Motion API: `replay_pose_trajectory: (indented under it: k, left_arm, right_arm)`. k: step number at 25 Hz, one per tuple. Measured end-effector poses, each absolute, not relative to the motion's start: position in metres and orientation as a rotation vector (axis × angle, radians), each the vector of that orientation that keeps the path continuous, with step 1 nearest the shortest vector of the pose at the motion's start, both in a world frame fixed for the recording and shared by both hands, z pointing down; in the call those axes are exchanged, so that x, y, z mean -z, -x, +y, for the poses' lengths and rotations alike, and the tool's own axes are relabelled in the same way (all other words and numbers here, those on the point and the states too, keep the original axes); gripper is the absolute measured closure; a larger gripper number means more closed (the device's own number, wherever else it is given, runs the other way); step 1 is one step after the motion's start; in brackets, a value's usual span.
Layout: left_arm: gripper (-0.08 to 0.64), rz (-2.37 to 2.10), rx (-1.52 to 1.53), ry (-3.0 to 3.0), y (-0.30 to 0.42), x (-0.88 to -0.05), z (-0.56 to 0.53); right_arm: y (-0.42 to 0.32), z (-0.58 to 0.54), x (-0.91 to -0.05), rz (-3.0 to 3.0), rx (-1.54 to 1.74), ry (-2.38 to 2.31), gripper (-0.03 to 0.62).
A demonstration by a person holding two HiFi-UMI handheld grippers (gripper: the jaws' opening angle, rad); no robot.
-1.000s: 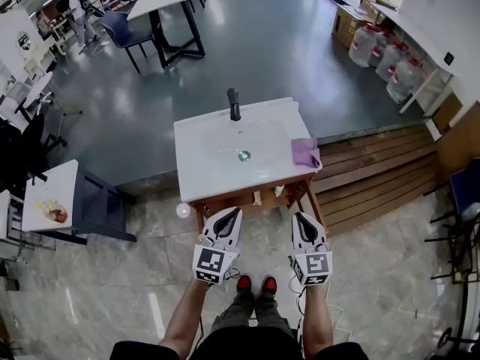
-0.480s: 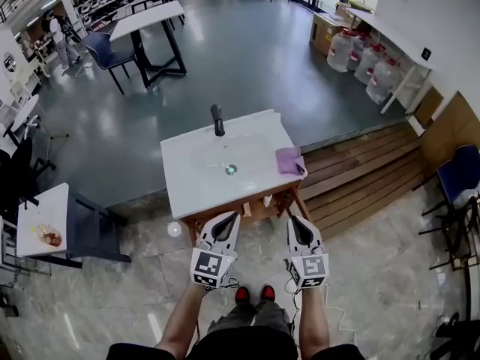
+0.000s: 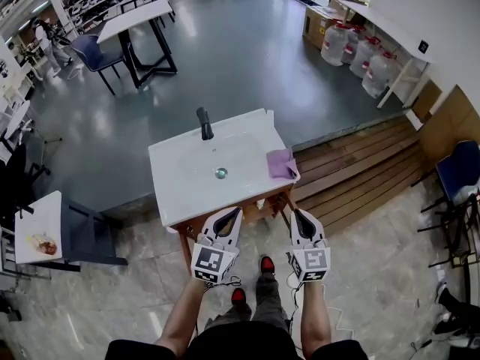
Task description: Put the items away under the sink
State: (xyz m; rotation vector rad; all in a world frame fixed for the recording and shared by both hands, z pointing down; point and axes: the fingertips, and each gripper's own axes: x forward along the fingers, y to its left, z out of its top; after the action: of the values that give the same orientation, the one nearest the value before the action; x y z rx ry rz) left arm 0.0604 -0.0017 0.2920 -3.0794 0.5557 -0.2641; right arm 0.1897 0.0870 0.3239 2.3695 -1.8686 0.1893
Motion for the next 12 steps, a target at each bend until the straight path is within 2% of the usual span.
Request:
replay_pose_trajectory:
  k: [12]
  left_arm:
    - [0.554, 0.652, 0.379, 3.095, -0.152, -0.322, -0.052]
  right_arm:
    - [-0.285, 0.018, -0.363, -1.928, -0.287, -2.267, 0.551]
